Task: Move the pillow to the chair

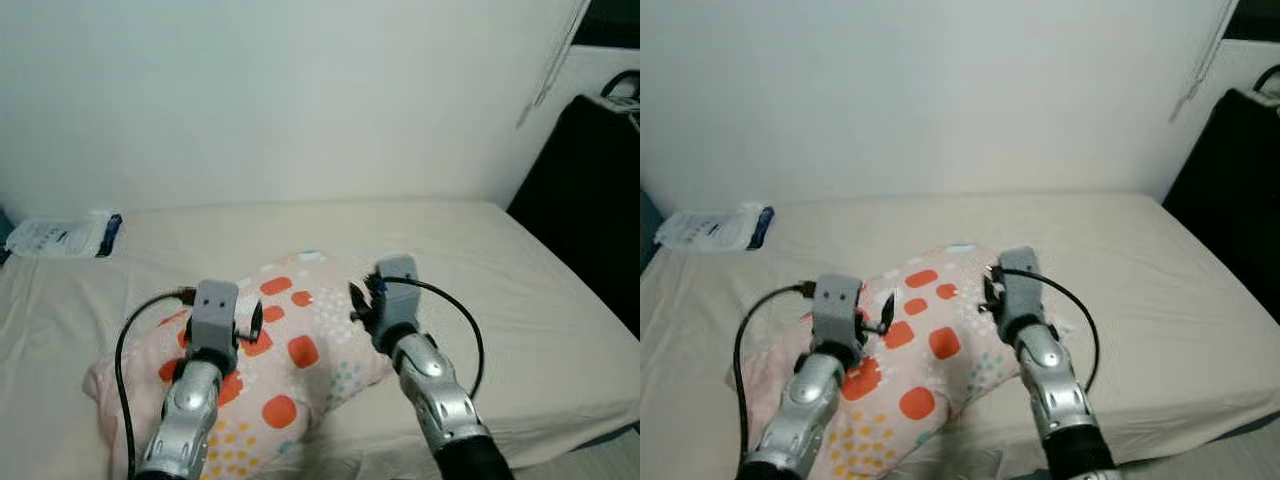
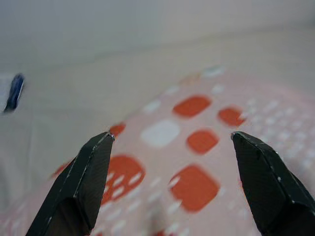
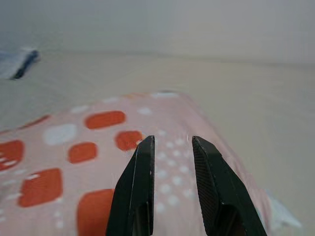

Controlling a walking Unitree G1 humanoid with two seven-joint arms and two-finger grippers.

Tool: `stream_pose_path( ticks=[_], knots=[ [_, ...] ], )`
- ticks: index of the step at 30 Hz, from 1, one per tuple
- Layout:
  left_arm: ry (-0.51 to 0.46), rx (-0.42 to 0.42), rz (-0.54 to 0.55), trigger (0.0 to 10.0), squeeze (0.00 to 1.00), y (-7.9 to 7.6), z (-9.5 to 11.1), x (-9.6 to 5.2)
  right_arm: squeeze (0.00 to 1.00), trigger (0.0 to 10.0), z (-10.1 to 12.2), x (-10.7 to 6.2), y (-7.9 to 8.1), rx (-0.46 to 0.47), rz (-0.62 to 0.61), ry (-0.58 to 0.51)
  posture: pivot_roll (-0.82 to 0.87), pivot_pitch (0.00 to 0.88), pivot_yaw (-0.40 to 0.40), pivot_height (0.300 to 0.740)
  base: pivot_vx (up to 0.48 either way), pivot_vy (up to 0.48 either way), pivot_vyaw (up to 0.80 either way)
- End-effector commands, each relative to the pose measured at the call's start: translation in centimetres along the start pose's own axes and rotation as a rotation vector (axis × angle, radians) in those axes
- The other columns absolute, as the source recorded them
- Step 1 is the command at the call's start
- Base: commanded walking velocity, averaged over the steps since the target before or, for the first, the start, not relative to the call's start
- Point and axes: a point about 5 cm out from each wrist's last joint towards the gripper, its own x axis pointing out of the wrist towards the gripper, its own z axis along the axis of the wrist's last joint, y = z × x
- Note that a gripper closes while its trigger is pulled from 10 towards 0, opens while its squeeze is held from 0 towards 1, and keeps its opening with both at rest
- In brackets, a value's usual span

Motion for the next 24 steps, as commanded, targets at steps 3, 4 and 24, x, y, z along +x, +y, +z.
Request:
stream_pose_path(
  ticks=[3,4,24],
  knots=[
    [0.002,0.000,-0.002,10.0,0.00,-0.2,0.0,0.1,0.00,10.0,0.3,0.4,0.6,0.008,0.022,-0.009,0.08,0.000,-0.092,0.740,0.000,0.000,0.00],
    [0.002,0.000,-0.002,10.0,0.00,-0.2,0.0,0.1,0.00,10.0,0.3,0.4,0.6,0.008,0.022,-0.009,0.08,0.000,-0.092,0.740,0.000,0.000,0.00],
    [-0.003,0.001,-0.012,10.0,0.00,1.4,-1.6,-2.0,0.00,10.0,-0.8,-1.7,-0.5,0.024,-0.001,-0.029,0.08,0.000,-0.067,0.740,0.000,0.000,0.00]
  ],
)
